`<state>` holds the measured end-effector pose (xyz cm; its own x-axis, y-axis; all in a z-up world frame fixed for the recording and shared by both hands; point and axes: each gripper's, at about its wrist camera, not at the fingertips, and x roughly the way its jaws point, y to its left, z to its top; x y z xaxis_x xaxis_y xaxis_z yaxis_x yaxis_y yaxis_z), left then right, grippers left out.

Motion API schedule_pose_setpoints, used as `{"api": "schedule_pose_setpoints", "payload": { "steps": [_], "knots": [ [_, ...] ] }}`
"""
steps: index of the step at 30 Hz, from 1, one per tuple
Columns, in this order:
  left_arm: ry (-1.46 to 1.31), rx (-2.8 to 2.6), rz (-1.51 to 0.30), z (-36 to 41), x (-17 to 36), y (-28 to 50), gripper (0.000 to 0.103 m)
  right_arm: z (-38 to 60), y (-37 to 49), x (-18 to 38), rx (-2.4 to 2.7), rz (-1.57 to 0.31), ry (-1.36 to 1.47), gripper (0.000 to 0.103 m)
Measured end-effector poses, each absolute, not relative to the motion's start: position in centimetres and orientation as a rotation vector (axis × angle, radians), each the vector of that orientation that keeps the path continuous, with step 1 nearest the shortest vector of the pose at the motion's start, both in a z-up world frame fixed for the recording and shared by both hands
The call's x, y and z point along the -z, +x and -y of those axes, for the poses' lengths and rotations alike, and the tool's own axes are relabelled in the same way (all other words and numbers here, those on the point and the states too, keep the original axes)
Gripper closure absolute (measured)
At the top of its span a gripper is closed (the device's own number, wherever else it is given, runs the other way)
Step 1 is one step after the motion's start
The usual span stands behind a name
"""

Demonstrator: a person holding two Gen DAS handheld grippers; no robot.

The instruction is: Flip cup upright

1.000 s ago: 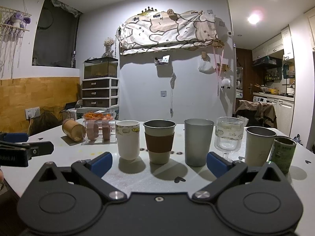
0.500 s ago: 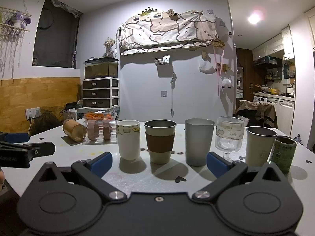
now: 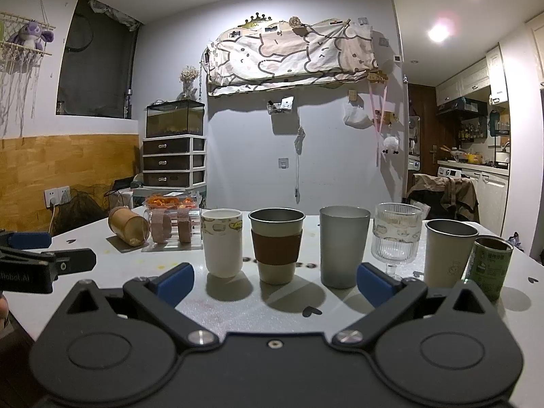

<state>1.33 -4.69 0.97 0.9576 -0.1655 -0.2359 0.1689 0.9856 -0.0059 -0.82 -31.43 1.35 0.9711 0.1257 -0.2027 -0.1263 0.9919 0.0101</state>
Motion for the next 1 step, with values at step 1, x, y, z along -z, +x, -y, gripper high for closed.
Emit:
{"api": "schedule_pose_setpoints", "payload": {
  "steps": [1],
  "knots": [
    [0.015,0.169,-0.238,4.66,-0.97,1.32,0.0,31.42,-0.8,-1.35,-0.127,-0.205,-0.003,0.0]
  ]
}}
